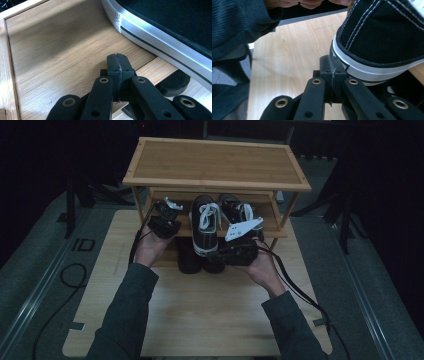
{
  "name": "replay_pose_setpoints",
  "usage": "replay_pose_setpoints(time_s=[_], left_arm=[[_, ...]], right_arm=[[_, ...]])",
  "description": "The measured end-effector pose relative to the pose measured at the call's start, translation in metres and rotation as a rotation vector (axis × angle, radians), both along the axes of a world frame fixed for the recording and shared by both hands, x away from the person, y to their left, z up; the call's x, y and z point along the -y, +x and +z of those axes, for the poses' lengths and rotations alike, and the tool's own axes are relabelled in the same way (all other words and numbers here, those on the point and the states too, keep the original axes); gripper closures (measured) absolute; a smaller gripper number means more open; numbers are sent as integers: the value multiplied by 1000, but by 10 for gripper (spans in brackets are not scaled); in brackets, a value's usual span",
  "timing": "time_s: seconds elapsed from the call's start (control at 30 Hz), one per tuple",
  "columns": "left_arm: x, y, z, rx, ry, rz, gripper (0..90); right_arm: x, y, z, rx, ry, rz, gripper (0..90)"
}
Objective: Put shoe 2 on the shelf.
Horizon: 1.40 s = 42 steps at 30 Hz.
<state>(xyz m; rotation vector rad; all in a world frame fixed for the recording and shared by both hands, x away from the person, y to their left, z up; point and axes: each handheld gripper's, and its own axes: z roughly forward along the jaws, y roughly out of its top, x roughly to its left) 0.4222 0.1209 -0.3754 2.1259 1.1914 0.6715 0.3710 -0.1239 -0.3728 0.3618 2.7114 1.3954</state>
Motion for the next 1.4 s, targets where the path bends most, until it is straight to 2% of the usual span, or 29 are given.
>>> replay_pose_setpoints(time_s=[0.07, 0.13, 0.17, 0.2, 0.43, 0.5, 0.6, 0.87, 1.2, 1.27, 1.33, 1.4], left_arm=[[0, 0, 0, -1, -1, -1, 900], [-1, 0, 0, -6, -5, -3, 900], [-1, 0, 0, -5, -6, -3, 900], [-1, 0, 0, -6, -8, -4, 900], [-1, 0, 0, -4, -6, -2, 900], [-1, 0, 0, -4, -3, -2, 900], [-1, 0, 0, -6, -6, -3, 900], [-2, 0, 0, -5, -6, -5, 900], [-1, 0, 0, -1, -12, 2, 900], [-1, 0, 0, -2, -12, 1, 900], [-1, 0, 0, 1, -10, 3, 900], [-1, 0, 0, -1, -12, -1, 900]], right_arm=[[-1, 2, -1, 18, -15, -28, 900], [0, 10, -4, 37, -32, -102, 900], [1, 13, -5, 21, -21, -108, 900], [3, 17, -5, -1, 1, -92, 900], [-1, 19, -5, 3, 2, -85, 900], [-4, 19, -6, 12, 2, -89, 900], [-7, 24, -7, 31, 1, -124, 900], [-20, 28, -8, 38, 2, -128, 900], [-31, 29, -5, 80, -25, -125, 900], [-31, 30, -6, 81, -27, -142, 900], [-31, 32, -8, 105, -48, -185, 900], [-31, 34, -9, 85, -25, -188, 900]])
